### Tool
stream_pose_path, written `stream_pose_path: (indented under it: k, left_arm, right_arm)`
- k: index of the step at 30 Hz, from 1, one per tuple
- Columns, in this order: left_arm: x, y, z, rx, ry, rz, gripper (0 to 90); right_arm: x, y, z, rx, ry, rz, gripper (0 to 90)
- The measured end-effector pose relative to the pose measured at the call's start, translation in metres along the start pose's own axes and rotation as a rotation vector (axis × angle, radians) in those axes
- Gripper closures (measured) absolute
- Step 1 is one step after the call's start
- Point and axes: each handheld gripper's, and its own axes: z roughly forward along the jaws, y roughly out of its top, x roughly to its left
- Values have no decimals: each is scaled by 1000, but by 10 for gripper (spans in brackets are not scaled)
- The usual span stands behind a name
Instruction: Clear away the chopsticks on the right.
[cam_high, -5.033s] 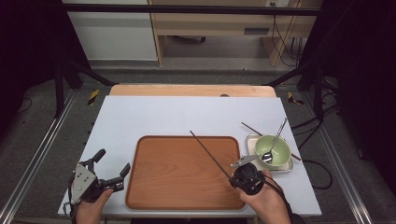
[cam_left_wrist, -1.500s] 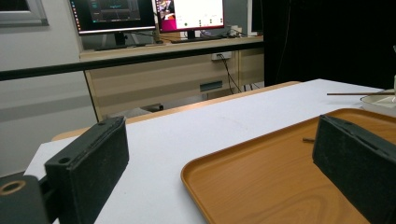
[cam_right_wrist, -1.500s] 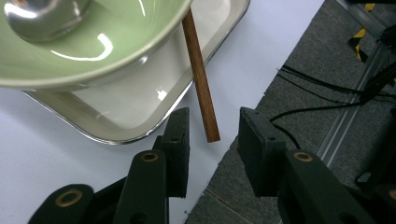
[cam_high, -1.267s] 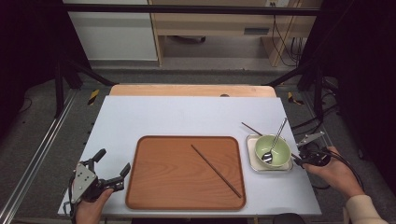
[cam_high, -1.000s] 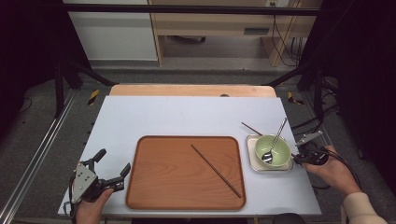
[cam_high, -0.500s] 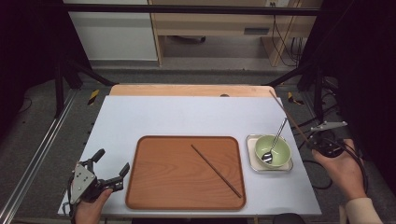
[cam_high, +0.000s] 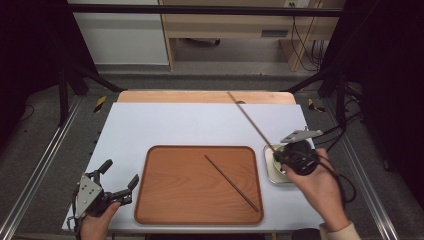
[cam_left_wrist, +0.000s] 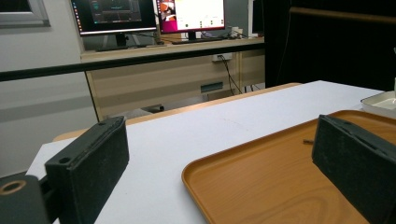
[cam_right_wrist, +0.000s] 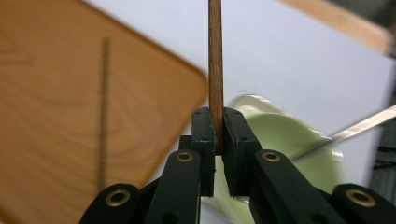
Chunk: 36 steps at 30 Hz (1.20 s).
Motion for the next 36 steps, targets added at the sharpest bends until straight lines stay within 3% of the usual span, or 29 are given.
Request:
stream_pose_path:
  k: [2,3,5,10,24,36]
  left_arm:
    - [0,0,0,2,0,0,35]
    - [0,0,0,2,0,0,35]
    - [0,0,0,2,-3,0,36]
    - [0,0,1,5,-7,0,36]
    - [-3,1,0,3,-15,3,36]
    - [-4,1,1,4,-18,-3,37]
  right_arm:
    - [15,-2,10,21,40,-16,845]
    - [15,-2,10,21,40,-16,845]
    - [40,-9,27,72,98,-40,845]
    - [63,-22,40,136,152,-54,845]
    - [88,-50,53,222,218,-50,844]
    - [99,-56,61,281,224,-71,844]
